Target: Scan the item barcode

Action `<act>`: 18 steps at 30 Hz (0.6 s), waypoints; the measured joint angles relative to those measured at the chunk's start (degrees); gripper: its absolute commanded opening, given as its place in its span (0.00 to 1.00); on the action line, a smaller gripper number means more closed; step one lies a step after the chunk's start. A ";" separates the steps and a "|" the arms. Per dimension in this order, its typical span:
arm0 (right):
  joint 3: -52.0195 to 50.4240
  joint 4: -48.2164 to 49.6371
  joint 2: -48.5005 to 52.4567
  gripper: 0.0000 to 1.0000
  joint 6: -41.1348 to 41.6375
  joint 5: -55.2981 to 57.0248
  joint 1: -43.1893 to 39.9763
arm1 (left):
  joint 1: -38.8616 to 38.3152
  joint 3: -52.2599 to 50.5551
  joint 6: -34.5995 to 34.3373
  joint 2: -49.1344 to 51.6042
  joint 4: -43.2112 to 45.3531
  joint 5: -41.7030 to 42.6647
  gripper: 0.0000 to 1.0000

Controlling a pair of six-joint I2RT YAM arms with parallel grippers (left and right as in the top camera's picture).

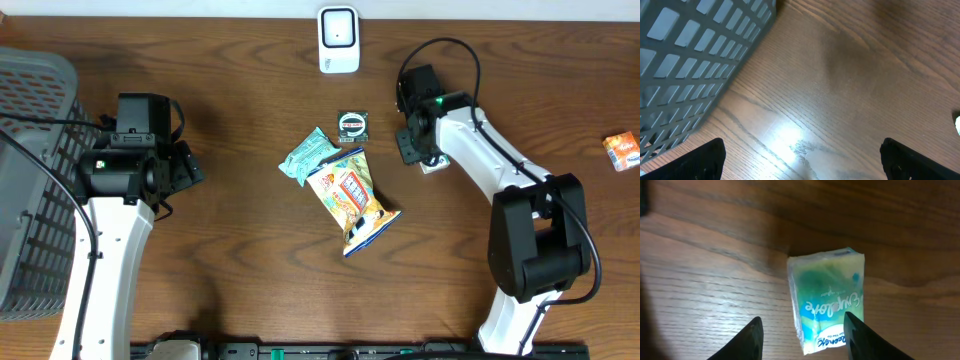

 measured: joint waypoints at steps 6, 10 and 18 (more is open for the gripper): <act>-4.48 4.17 0.04 0.36 -0.48 2.14 0.00 | 0.00 0.00 0.00 0.00 0.00 0.00 0.98; -6.91 7.30 0.04 0.08 -0.66 3.10 0.00 | 0.00 0.00 0.00 0.00 0.00 0.00 0.98; -6.88 6.69 -0.15 0.01 0.79 2.21 -0.07 | 0.00 -0.02 0.00 0.00 0.00 0.00 0.98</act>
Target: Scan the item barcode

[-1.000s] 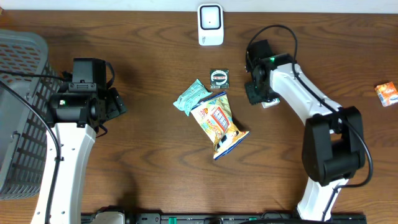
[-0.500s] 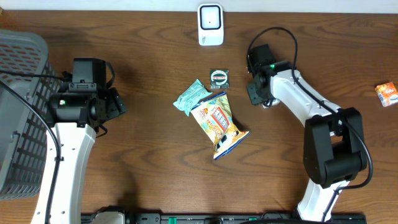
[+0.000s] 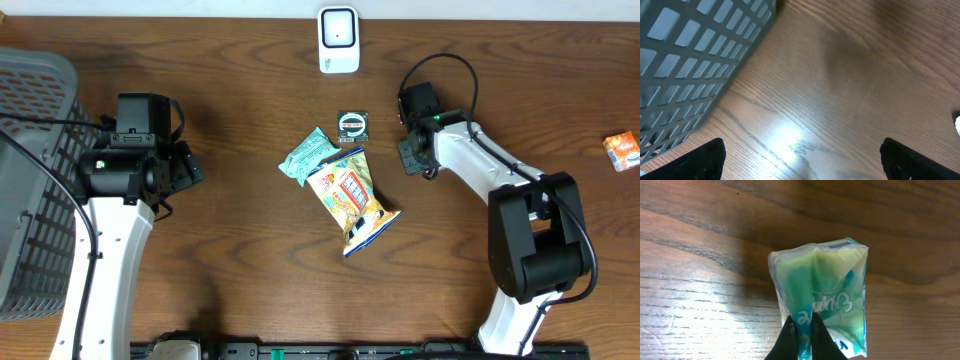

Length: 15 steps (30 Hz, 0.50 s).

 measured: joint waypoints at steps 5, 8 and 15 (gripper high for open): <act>4.28 -6.62 -0.02 0.01 1.68 -10.14 -0.37 | 0.00 0.02 0.00 0.00 0.00 0.00 0.98; 8.41 -9.60 -0.55 0.01 2.03 -19.30 -1.51 | 0.00 0.02 0.00 0.00 0.00 0.00 0.98; 9.27 -11.41 -1.86 0.01 1.40 -39.15 -6.38 | 0.00 0.02 0.00 0.00 0.00 0.00 0.98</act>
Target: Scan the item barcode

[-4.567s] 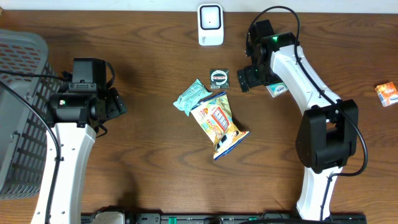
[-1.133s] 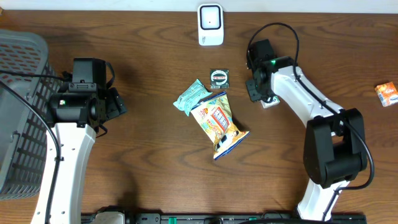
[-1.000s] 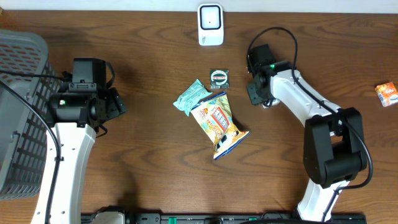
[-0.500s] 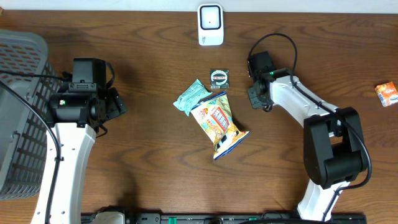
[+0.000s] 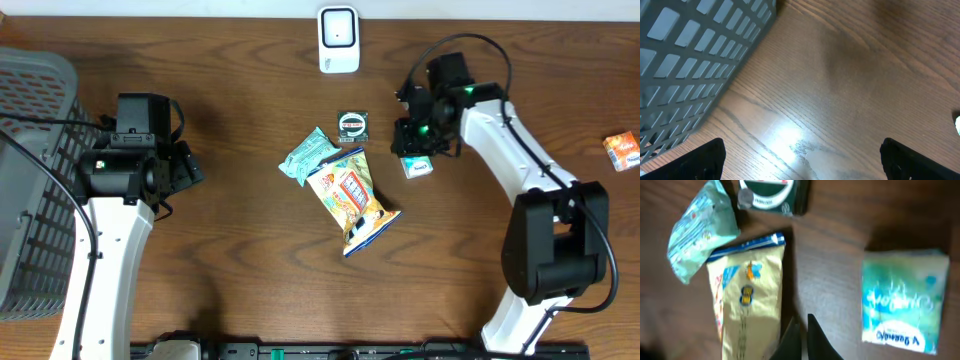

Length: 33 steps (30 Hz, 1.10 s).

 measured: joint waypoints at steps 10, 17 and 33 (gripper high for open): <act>-2.25 0.15 0.02 0.45 -1.27 14.75 -0.33 | 0.00 0.00 0.00 0.00 0.00 0.00 0.98; -2.71 0.98 0.02 0.45 1.05 33.16 9.49 | 0.00 0.00 0.00 0.00 0.00 0.00 0.97; -14.36 14.08 0.04 0.39 4.26 47.71 14.25 | 0.00 0.00 0.00 0.00 0.00 0.00 0.98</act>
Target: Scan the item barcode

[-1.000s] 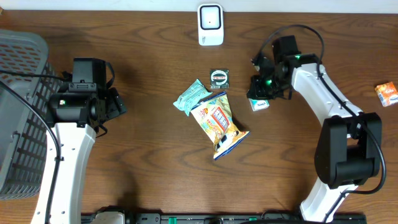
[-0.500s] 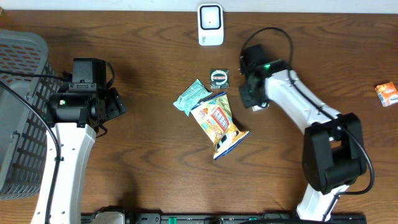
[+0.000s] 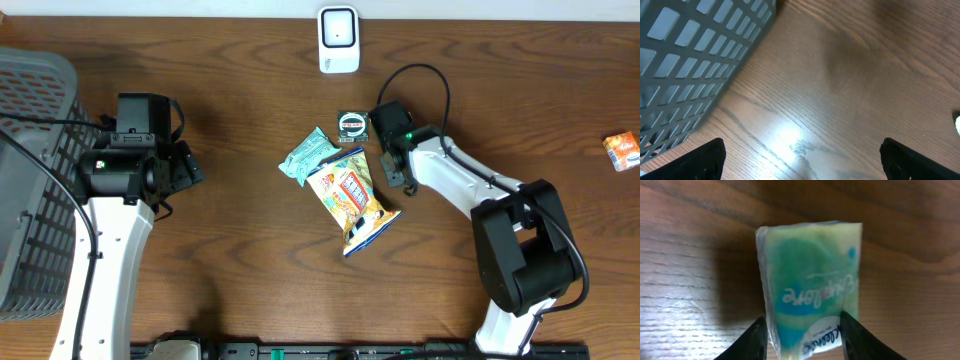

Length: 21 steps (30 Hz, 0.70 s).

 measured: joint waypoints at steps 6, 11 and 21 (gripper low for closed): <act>-0.72 1.11 0.00 0.01 0.13 0.35 0.00 | 0.00 0.00 0.00 0.00 0.00 0.00 0.98; 2.21 -3.15 -0.04 0.01 0.24 -6.38 -0.70 | 0.00 -0.02 0.00 0.00 0.02 0.00 0.98; 10.32 -11.45 -2.93 0.01 -2.14 -46.88 -10.91 | 0.00 -0.02 0.00 0.00 0.00 0.00 0.98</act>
